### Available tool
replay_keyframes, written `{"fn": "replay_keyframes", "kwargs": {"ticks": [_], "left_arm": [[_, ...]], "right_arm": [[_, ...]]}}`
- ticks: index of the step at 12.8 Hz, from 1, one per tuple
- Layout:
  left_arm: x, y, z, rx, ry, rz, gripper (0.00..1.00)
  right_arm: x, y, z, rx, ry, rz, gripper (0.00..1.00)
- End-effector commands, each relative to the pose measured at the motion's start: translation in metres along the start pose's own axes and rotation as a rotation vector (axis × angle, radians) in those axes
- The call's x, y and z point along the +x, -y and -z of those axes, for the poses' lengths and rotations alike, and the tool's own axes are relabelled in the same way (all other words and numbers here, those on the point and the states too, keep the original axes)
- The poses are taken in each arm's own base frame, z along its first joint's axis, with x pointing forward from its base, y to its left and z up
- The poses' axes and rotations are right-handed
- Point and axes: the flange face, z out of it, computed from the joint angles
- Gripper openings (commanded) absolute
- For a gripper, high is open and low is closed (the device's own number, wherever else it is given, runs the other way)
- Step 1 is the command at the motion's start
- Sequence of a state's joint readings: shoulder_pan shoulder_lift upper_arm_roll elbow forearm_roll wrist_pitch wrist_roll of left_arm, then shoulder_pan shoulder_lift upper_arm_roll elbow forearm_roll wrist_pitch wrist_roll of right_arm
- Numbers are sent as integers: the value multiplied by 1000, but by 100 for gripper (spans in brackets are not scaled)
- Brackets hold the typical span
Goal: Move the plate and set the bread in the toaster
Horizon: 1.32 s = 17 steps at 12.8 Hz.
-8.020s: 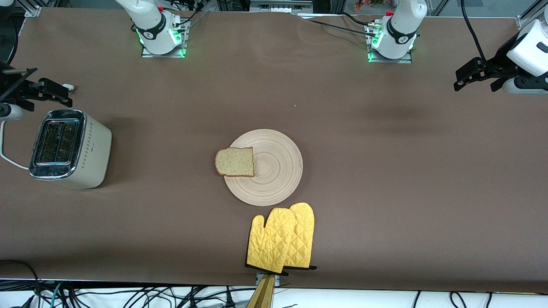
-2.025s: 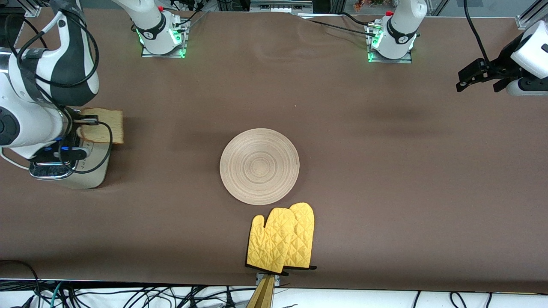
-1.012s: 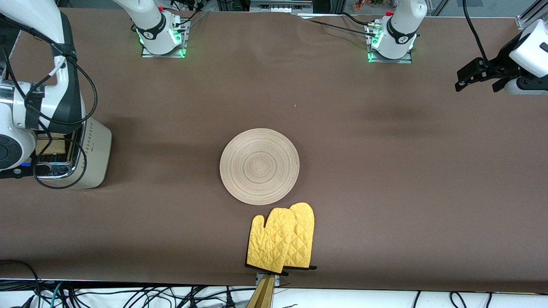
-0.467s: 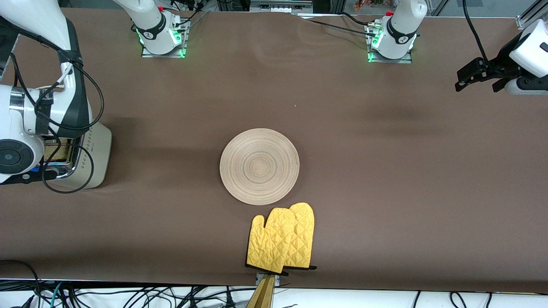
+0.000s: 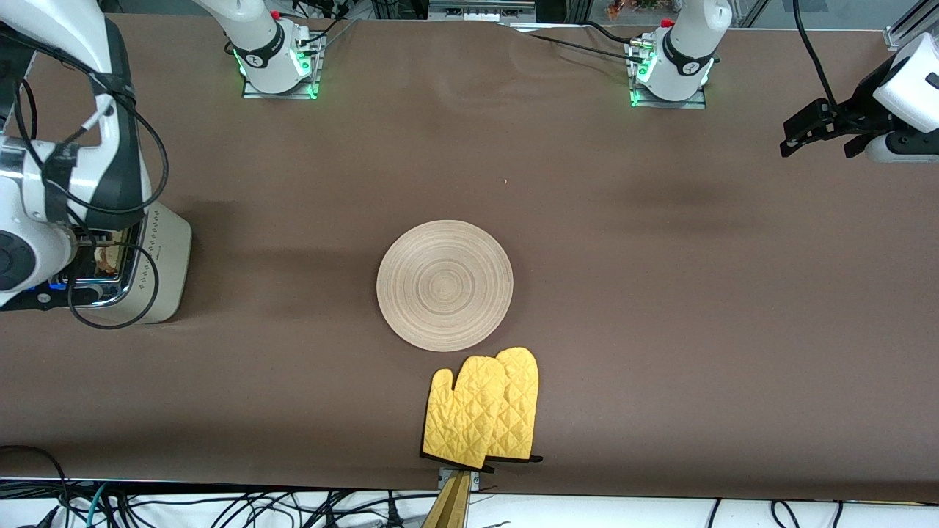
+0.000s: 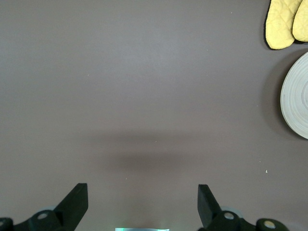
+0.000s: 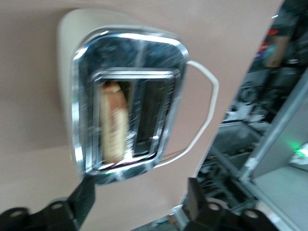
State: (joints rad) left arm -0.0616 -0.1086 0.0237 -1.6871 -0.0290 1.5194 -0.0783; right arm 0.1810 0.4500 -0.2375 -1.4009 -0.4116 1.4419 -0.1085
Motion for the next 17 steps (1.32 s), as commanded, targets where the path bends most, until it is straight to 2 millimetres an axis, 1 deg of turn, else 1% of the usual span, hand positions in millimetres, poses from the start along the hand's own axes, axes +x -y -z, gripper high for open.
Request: {"fn": "replay_keyframes", "kwargs": {"ticks": [1, 2, 3, 4, 5, 6, 7, 8, 9, 10, 11, 12, 13, 14, 15, 16, 17], "left_arm": [[3, 0, 6, 31, 0, 7, 100], [3, 0, 6, 31, 0, 6, 100], [3, 1, 6, 31, 1, 9, 100], [3, 1, 6, 31, 0, 7, 100], [3, 0, 6, 31, 0, 7, 100], [3, 1, 6, 31, 0, 7, 100], [3, 2, 6, 31, 0, 9, 100], [3, 3, 6, 31, 0, 9, 100], [3, 3, 6, 31, 0, 9, 100], [3, 3, 6, 31, 0, 9, 100], [3, 2, 6, 31, 1, 7, 100], [3, 3, 6, 31, 0, 9, 100], [3, 3, 6, 31, 0, 10, 100], [3, 3, 6, 31, 0, 10, 100], [4, 4, 6, 31, 1, 12, 100], [3, 4, 6, 31, 0, 10, 100], [4, 4, 6, 31, 1, 12, 100]], "right_arm": [[-44, -5, 45, 203, -77, -7, 100], [-56, -8, 58, 334, -126, 1, 100], [-60, -2, 66, 412, -142, 3, 100], [-64, 0, 73, 436, -155, 8, 100], [-83, -7, 91, 442, -200, 8, 100], [-99, -17, 103, 450, -253, 10, 100], [-115, -14, 110, 459, -278, 14, 100], [-129, -25, 102, 490, -290, -4, 100], [-137, -20, 100, 506, -308, 3, 100], [-139, -25, 88, 515, -327, -20, 100], [-149, -23, 79, 511, -373, -27, 100], [-150, -26, 76, 506, -407, -27, 100], [-148, -27, 77, 501, -417, -42, 100], [-150, -31, 81, 490, -430, -32, 100], [-156, -35, 81, 499, -420, -36, 100], [-159, -40, 78, 506, -396, -44, 100], [-159, -41, 78, 507, -381, -42, 100]]}}
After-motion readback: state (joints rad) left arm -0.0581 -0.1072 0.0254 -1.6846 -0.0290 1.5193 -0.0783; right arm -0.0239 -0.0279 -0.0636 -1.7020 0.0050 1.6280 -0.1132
